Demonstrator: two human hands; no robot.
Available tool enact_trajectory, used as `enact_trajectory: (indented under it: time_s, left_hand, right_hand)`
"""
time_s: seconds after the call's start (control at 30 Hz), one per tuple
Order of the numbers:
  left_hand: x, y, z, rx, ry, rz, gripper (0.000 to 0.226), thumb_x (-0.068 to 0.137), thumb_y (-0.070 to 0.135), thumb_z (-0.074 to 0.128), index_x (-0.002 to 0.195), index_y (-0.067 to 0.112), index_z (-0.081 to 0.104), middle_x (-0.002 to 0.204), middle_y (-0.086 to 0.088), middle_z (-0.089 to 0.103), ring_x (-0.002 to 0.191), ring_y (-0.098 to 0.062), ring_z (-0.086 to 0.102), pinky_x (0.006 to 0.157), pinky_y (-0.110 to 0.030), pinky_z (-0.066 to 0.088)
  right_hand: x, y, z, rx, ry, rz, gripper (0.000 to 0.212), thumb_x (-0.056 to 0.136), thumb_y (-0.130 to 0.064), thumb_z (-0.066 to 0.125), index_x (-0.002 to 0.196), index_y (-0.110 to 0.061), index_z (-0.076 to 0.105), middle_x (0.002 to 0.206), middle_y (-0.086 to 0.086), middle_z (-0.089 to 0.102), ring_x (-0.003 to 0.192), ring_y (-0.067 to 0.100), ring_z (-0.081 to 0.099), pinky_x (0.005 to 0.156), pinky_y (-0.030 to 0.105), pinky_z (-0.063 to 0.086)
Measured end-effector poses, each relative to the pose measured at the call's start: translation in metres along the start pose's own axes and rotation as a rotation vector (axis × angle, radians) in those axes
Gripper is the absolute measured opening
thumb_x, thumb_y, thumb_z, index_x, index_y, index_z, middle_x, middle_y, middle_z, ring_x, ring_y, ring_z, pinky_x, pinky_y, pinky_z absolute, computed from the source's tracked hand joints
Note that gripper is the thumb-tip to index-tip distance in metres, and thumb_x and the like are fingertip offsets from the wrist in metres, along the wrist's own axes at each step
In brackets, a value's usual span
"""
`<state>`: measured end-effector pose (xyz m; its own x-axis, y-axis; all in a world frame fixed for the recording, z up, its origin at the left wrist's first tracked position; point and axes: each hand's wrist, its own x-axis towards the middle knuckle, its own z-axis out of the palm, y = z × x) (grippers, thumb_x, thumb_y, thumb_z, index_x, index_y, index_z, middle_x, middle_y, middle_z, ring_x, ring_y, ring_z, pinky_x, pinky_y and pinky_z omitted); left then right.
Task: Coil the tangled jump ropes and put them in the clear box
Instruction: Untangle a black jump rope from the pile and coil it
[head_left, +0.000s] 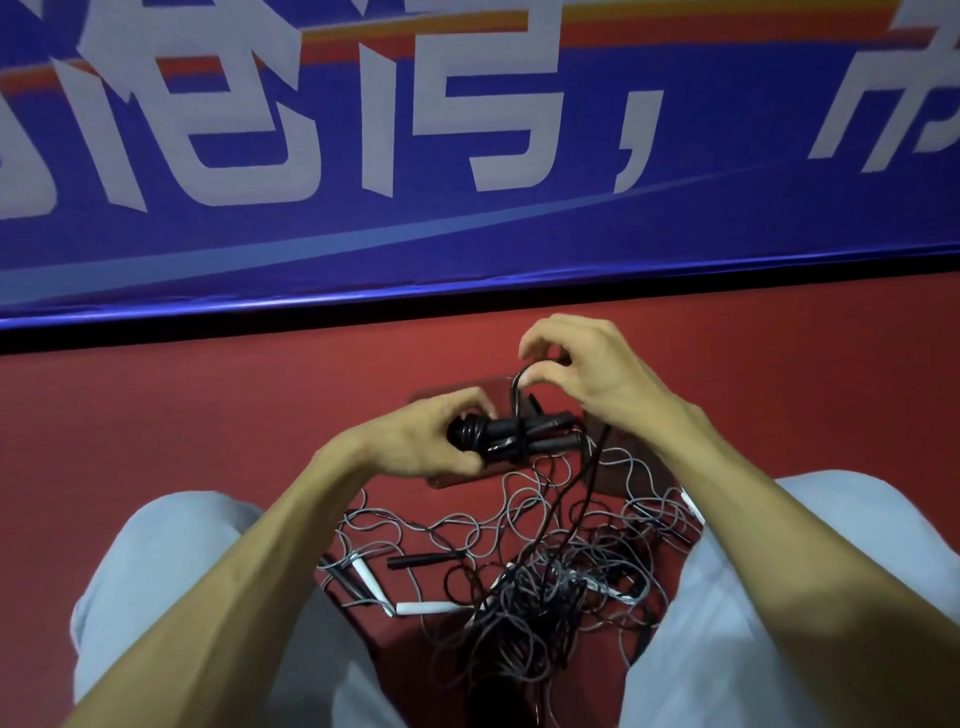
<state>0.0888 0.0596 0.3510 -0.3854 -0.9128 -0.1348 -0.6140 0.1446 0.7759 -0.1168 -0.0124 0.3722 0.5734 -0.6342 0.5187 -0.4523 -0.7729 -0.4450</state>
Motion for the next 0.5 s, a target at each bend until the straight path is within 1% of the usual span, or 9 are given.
enact_trajectory:
  time_s: [0.07, 0.13, 0.2, 0.23, 0.27, 0.33, 0.4, 0.47, 0.5]
  left_hand:
    - [-0.002, 0.007, 0.005, -0.081, -0.027, -0.001, 0.036, 0.076, -0.002, 0.065, 0.103, 0.018, 0.053, 0.077, -0.015, 0.056, 0.057, -0.021, 0.049, 0.049, -0.029, 0.044]
    - [-0.003, 0.011, 0.007, -0.148, -0.022, 0.001, 0.035, 0.070, 0.006, 0.063, 0.101, 0.021, 0.055, 0.076, -0.017, 0.056, 0.060, -0.024, 0.050, 0.054, -0.037, 0.044]
    - [-0.005, 0.014, 0.006, -0.217, -0.027, 0.017, 0.037, 0.069, 0.015, 0.067, 0.103, 0.023, 0.057, 0.078, -0.020, 0.057, 0.064, -0.028, 0.051, 0.059, -0.045, 0.043]
    - [-0.006, 0.015, 0.006, -0.252, -0.034, 0.032, 0.037, 0.069, 0.020, 0.071, 0.104, 0.024, 0.058, 0.080, -0.020, 0.057, 0.066, -0.029, 0.052, 0.060, -0.047, 0.042]
    - [-0.007, 0.017, 0.006, -0.278, -0.040, 0.039, 0.038, 0.070, 0.026, 0.075, 0.105, 0.024, 0.060, 0.082, -0.018, 0.058, 0.067, -0.028, 0.053, 0.060, -0.045, 0.042]
    - [-0.008, 0.020, 0.007, -0.311, -0.017, 0.044, 0.034, 0.070, 0.034, 0.081, 0.099, 0.023, 0.065, 0.078, -0.003, 0.063, 0.064, -0.019, 0.056, 0.058, -0.028, 0.046]
    - [-0.007, 0.022, 0.009, -0.324, 0.041, 0.045, 0.030, 0.070, 0.029, 0.085, 0.093, 0.021, 0.068, 0.067, 0.012, 0.063, 0.053, -0.004, 0.056, 0.051, -0.013, 0.043]
    - [-0.005, 0.023, 0.011, -0.345, 0.100, 0.017, 0.024, 0.070, 0.025, 0.084, 0.089, 0.019, 0.070, 0.063, 0.011, 0.065, 0.049, -0.002, 0.056, 0.047, -0.011, 0.040]
    - [-0.005, 0.024, 0.012, -0.354, 0.121, 0.004, 0.019, 0.073, 0.023, 0.083, 0.088, 0.019, 0.072, 0.064, 0.006, 0.067, 0.048, -0.003, 0.056, 0.046, -0.012, 0.039]
  right_hand:
    - [0.000, -0.001, 0.001, 0.034, 0.031, 0.138, 0.023, 0.063, -0.033, 0.086, 0.069, -0.018, 0.069, 0.071, -0.008, 0.063, 0.063, -0.001, 0.050, 0.062, 0.018, 0.040]
    - [0.001, -0.004, 0.004, 0.081, 0.026, 0.277, 0.024, 0.059, -0.038, 0.087, 0.060, -0.023, 0.068, 0.063, -0.007, 0.066, 0.056, 0.000, 0.051, 0.058, 0.022, 0.042]
    - [0.004, -0.006, 0.006, 0.163, 0.024, 0.372, 0.024, 0.058, -0.038, 0.087, 0.056, -0.025, 0.066, 0.060, -0.003, 0.067, 0.056, 0.006, 0.053, 0.058, 0.027, 0.043]
    - [0.005, -0.007, 0.007, 0.210, 0.017, 0.398, 0.024, 0.058, -0.037, 0.087, 0.056, -0.024, 0.067, 0.061, 0.001, 0.068, 0.057, 0.009, 0.053, 0.057, 0.028, 0.042]
    - [0.006, -0.008, 0.007, 0.254, 0.007, 0.414, 0.025, 0.058, -0.037, 0.086, 0.056, -0.022, 0.067, 0.061, 0.004, 0.068, 0.057, 0.011, 0.053, 0.057, 0.028, 0.042]
    - [0.005, -0.009, 0.007, 0.315, -0.011, 0.430, 0.027, 0.056, -0.039, 0.086, 0.055, -0.021, 0.066, 0.060, 0.004, 0.066, 0.058, 0.013, 0.053, 0.059, 0.028, 0.042]
    - [0.003, -0.010, 0.008, 0.345, -0.013, 0.444, 0.029, 0.056, -0.039, 0.086, 0.055, -0.021, 0.064, 0.059, 0.001, 0.063, 0.058, 0.013, 0.052, 0.060, 0.029, 0.042]
    - [0.003, -0.013, 0.009, 0.377, -0.004, 0.459, 0.030, 0.058, -0.036, 0.087, 0.059, -0.016, 0.064, 0.059, 0.002, 0.061, 0.057, 0.013, 0.050, 0.058, 0.027, 0.040]
    - [0.003, -0.015, 0.009, 0.398, 0.006, 0.474, 0.030, 0.060, -0.032, 0.088, 0.062, -0.013, 0.064, 0.057, -0.001, 0.059, 0.054, 0.009, 0.049, 0.055, 0.022, 0.039]
